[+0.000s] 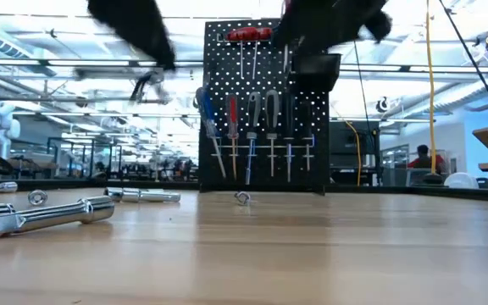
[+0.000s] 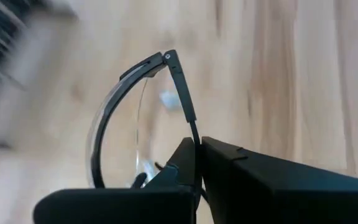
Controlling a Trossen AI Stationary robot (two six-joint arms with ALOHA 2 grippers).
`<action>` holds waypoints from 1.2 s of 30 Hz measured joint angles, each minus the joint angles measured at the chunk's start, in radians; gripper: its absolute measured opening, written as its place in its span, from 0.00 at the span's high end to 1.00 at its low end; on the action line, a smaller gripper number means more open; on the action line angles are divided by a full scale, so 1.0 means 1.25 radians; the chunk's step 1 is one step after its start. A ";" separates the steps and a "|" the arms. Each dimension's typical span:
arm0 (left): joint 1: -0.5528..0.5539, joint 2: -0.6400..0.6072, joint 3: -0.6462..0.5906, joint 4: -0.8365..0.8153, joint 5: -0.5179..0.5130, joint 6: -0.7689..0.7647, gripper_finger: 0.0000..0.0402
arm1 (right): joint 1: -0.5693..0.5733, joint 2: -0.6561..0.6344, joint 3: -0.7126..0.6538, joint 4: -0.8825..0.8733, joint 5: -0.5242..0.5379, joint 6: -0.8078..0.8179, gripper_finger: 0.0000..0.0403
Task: Hang tools onto peg board
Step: Hang the black safety glasses onto the peg board
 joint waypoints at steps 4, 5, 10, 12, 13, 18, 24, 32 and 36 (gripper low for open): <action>-0.044 -0.108 -0.020 0.141 -0.113 0.111 0.98 | 0.064 -0.058 -0.070 0.063 0.110 -0.038 0.45; -0.053 -0.137 -0.037 0.197 -0.112 0.147 0.98 | 0.076 -0.080 -0.099 0.102 0.119 -0.048 0.45; -0.058 -0.267 -0.167 0.535 0.042 0.273 0.98 | 0.097 -0.171 -0.267 0.530 0.047 -0.279 0.45; -0.053 -0.298 -0.233 0.657 0.097 0.294 0.98 | 0.086 -0.177 -0.332 0.790 -0.059 -0.429 0.45; -0.048 -0.308 -0.266 0.726 0.133 0.303 0.98 | 0.077 -0.170 -0.360 0.925 -0.104 -0.491 0.45; -0.031 -0.304 -0.410 1.057 0.279 0.321 0.98 | 0.014 -0.083 -0.419 1.358 -0.146 -0.587 0.45; -0.028 -0.249 -0.476 1.342 0.350 0.372 0.98 | -0.053 0.058 -0.336 1.430 -0.154 -0.509 0.45; -0.026 -0.193 -0.476 1.355 0.238 0.392 0.98 | -0.076 0.136 -0.193 1.353 -0.156 -0.462 0.45; -0.026 -0.184 -0.470 1.355 0.230 0.423 0.98 | -0.090 0.136 -0.157 1.249 -0.154 -0.408 0.45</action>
